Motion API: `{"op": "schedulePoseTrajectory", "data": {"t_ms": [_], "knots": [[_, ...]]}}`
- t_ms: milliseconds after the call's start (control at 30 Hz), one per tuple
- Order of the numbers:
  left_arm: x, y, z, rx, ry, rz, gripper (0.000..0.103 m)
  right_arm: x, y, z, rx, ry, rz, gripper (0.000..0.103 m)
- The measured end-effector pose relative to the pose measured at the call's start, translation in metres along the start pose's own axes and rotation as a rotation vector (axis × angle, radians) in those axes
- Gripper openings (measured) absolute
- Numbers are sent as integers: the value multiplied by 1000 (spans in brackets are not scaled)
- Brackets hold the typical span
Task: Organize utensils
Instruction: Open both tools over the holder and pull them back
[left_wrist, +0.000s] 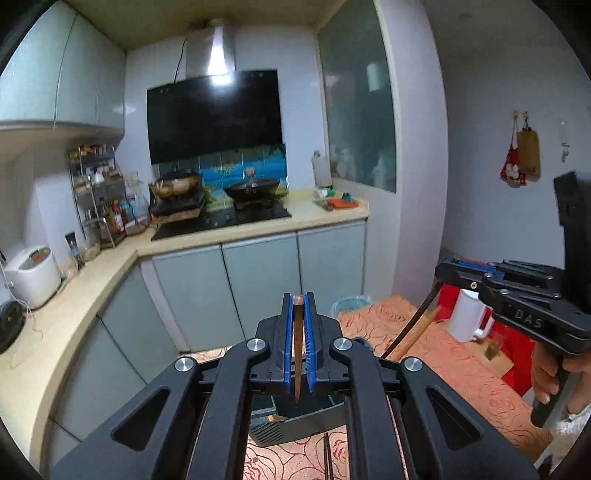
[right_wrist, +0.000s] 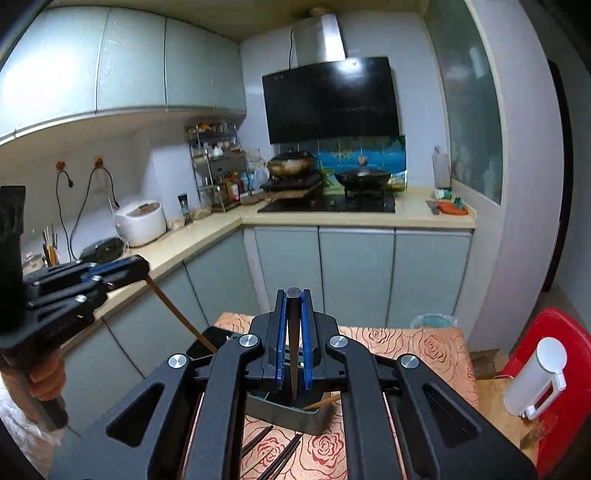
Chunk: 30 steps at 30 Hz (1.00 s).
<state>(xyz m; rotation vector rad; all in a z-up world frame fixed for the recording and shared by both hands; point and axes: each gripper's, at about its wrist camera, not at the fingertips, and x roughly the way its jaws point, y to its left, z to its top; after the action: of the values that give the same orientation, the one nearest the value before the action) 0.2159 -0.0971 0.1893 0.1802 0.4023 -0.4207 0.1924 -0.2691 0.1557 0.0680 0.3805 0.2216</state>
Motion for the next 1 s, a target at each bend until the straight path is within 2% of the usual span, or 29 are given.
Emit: {"op": "schedulePoseTrajectory", "data": {"t_ms": [200,433,467,500,533,567,633,767,867,1000], "knots": [[40,13,-28,-19,85,15,6,40,0,-18,-4,88,-3,8],[53,29,-42,-73,122,21,8,63,-2,-36,33,130,23,11],[52,30,-43,-75,120,23,18,64,-2,-37,30,131,20,16],[51,31,-43,-76,116,25,36,63,-2,-38,29,129,17,23],[48,32,-43,-78,107,29,44,61,-2,-39,33,122,15,40],[43,33,-43,-82,90,37,52,56,-3,-39,45,104,3,52],[38,34,-43,-89,82,33,53,50,-5,-38,58,85,-5,54],[20,37,-43,-111,46,38,68,35,-5,-33,43,52,-23,54],[4,34,-45,-109,18,35,74,18,-3,-30,28,15,-34,54],[-13,29,-54,-102,11,26,77,-9,-1,-31,6,-27,-46,54]]}}
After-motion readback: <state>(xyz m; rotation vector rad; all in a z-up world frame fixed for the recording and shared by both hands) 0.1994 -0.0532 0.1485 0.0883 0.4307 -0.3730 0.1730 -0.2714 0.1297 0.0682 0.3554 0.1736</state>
